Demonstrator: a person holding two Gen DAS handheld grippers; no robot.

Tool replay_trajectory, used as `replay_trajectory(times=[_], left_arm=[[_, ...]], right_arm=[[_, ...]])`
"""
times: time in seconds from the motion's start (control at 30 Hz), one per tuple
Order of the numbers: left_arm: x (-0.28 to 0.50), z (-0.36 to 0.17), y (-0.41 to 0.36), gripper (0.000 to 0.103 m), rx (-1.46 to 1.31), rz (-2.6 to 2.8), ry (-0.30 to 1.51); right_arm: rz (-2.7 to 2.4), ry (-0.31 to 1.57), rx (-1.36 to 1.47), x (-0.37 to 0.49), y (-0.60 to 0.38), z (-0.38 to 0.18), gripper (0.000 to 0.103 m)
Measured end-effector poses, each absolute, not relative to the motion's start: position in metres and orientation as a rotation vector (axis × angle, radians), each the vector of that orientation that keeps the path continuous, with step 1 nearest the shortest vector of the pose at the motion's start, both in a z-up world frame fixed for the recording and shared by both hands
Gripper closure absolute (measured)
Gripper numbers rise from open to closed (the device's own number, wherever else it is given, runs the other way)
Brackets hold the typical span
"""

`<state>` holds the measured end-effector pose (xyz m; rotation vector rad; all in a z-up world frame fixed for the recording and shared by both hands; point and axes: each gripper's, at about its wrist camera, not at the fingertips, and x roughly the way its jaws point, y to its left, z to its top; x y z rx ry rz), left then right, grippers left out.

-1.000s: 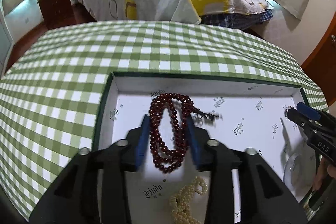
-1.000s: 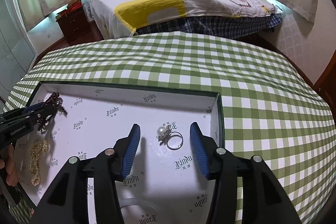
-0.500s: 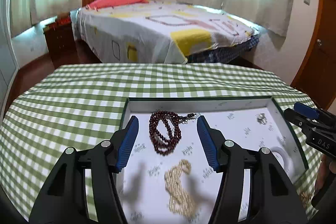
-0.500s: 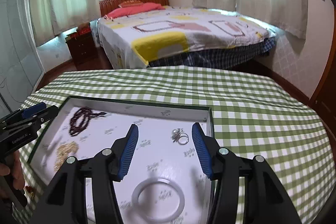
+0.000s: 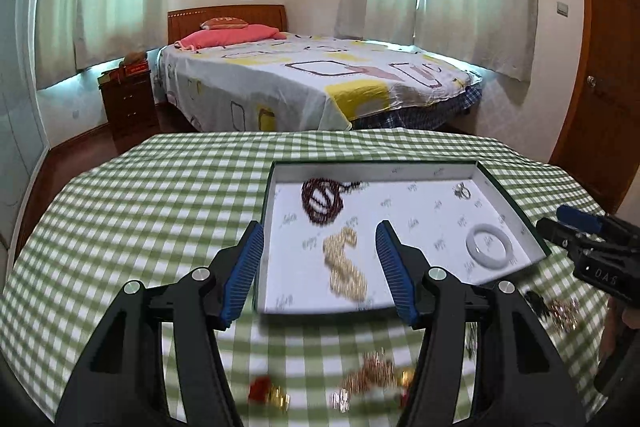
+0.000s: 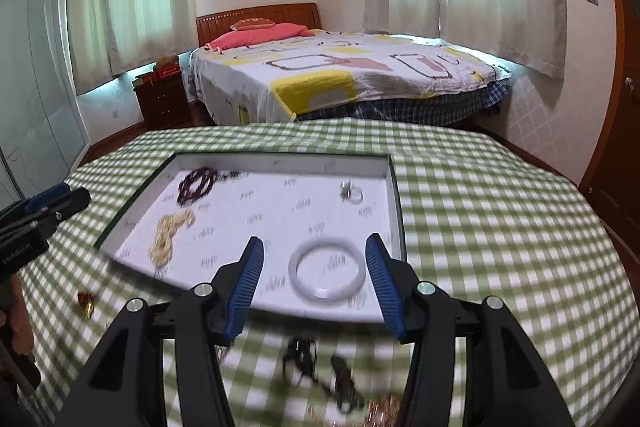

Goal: Organize jewelry
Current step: 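Open both tools to drop the bead strand and ring in the box, then close the left tool on the red flower brooch while the right tool moves to the silver brooch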

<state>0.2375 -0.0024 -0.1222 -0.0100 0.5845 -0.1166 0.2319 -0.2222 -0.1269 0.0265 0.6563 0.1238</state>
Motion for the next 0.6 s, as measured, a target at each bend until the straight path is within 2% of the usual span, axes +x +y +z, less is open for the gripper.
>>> replay_trajectory(times=[0.6], left_arm=[[0.171, -0.170, 0.027, 0.046, -0.052, -0.042, 0.693]], right_arm=[[0.113, 0.701, 0.023, 0.160, -0.218, -0.167, 0.050]])
